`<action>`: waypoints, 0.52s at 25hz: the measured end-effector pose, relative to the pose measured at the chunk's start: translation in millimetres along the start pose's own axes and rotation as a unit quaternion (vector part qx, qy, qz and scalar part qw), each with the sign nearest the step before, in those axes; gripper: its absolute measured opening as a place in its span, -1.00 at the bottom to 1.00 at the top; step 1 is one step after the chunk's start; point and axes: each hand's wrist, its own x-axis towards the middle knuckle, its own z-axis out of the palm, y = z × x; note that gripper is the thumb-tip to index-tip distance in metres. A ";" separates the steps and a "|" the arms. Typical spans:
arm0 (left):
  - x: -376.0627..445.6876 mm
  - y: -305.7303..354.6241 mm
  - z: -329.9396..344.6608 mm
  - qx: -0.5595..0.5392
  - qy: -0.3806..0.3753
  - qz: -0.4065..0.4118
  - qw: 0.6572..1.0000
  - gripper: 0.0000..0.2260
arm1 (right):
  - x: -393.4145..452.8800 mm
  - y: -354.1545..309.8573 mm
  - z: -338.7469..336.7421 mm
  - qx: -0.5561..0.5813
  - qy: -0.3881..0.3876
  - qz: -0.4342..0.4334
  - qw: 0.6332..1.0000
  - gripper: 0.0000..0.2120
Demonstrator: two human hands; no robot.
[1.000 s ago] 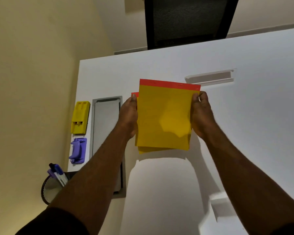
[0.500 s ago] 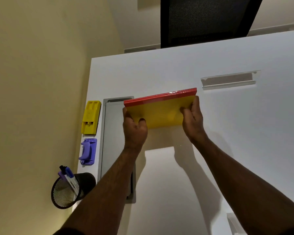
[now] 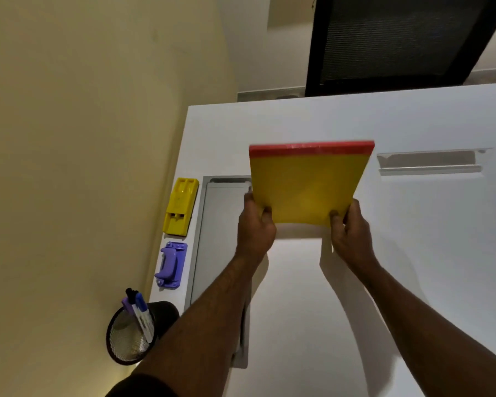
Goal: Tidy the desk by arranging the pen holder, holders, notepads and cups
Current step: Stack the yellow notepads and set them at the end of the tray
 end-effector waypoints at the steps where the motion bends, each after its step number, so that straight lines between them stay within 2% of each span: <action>1: 15.1 6.5 -6.6 0.019 0.005 -0.003 1.000 -0.64 | 11.1 -9.1 3.2 -0.015 0.010 -0.021 1.000 -0.71; 3: 49.7 21.3 -26.3 0.038 0.032 -0.018 0.999 -0.60 | 38.7 -32.2 15.4 -0.018 0.001 -0.028 0.999 -0.66; 6: 107.1 36.6 -68.9 0.090 0.056 -0.048 0.993 -0.63 | 85.7 -67.6 46.6 0.019 -0.055 0.024 0.998 -0.65; 10: 168.8 29.4 -114.7 0.120 0.049 -0.127 0.983 -0.92 | 128.4 -97.6 100.2 0.006 -0.099 0.030 0.995 -0.70; 11: 179.9 22.3 -123.4 0.134 0.056 -0.142 0.979 -0.92 | 136.2 -101.2 113.8 0.008 -0.106 0.033 0.994 -0.70; 13: 201.0 6.0 -138.9 0.168 0.065 -0.164 0.970 -0.75 | 148.8 -105.0 138.8 0.008 -0.124 0.040 0.991 -0.65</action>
